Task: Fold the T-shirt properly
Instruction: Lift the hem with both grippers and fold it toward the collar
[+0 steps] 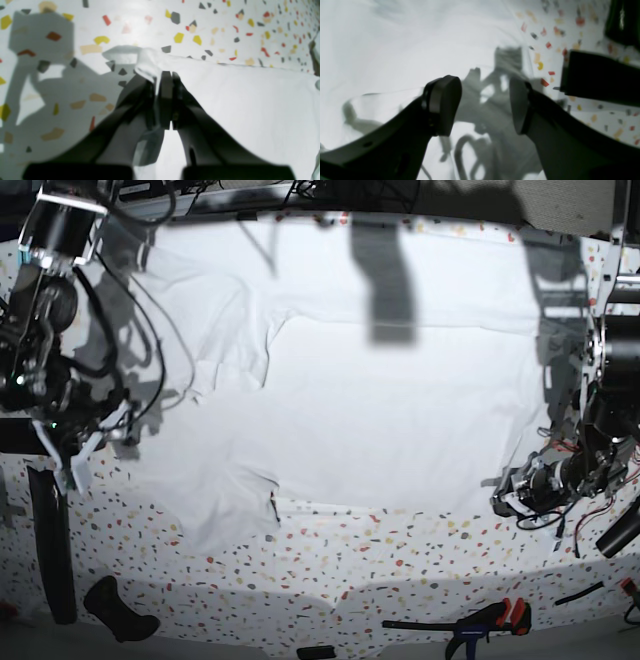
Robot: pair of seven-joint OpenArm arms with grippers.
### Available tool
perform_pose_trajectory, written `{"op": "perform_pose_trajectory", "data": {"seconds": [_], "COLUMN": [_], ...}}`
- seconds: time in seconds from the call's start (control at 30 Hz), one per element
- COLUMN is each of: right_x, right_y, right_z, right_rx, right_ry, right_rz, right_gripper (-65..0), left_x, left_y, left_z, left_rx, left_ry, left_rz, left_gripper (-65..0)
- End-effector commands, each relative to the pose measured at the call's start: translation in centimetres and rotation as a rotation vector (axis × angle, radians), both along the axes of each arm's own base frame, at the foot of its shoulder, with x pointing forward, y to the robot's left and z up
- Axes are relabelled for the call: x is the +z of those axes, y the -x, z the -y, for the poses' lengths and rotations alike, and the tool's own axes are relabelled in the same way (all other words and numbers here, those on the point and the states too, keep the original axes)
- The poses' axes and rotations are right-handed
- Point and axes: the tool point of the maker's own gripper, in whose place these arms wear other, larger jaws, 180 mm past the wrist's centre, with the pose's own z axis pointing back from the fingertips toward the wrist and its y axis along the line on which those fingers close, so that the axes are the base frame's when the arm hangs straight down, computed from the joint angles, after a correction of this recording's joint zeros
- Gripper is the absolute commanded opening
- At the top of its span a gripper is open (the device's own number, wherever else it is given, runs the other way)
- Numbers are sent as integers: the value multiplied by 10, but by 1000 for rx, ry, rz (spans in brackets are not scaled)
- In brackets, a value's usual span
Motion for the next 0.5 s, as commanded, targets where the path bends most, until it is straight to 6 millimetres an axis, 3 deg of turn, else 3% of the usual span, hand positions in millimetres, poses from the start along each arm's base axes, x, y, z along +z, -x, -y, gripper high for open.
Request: {"op": "perform_pose_trajectory", "data": {"seconds": [0.0, 0.2, 0.47], "right_x": [23, 12, -20], "right_y": [-20, -70, -111], "right_z": [11, 33, 19], "right_rx": [-4, -11, 35], "right_ry": [11, 52, 68], "right_rz": [58, -81, -228], "right_gripper": [-308, -308, -308], "left_x": [28, 28, 28], "left_y": [-19, -19, -19], "left_z": [-3, -3, -3], "left_rx": [8, 8, 7], "left_ry": [12, 13, 12], "left_rz": [77, 77, 77], "left_gripper": [-646, -646, -646]}}
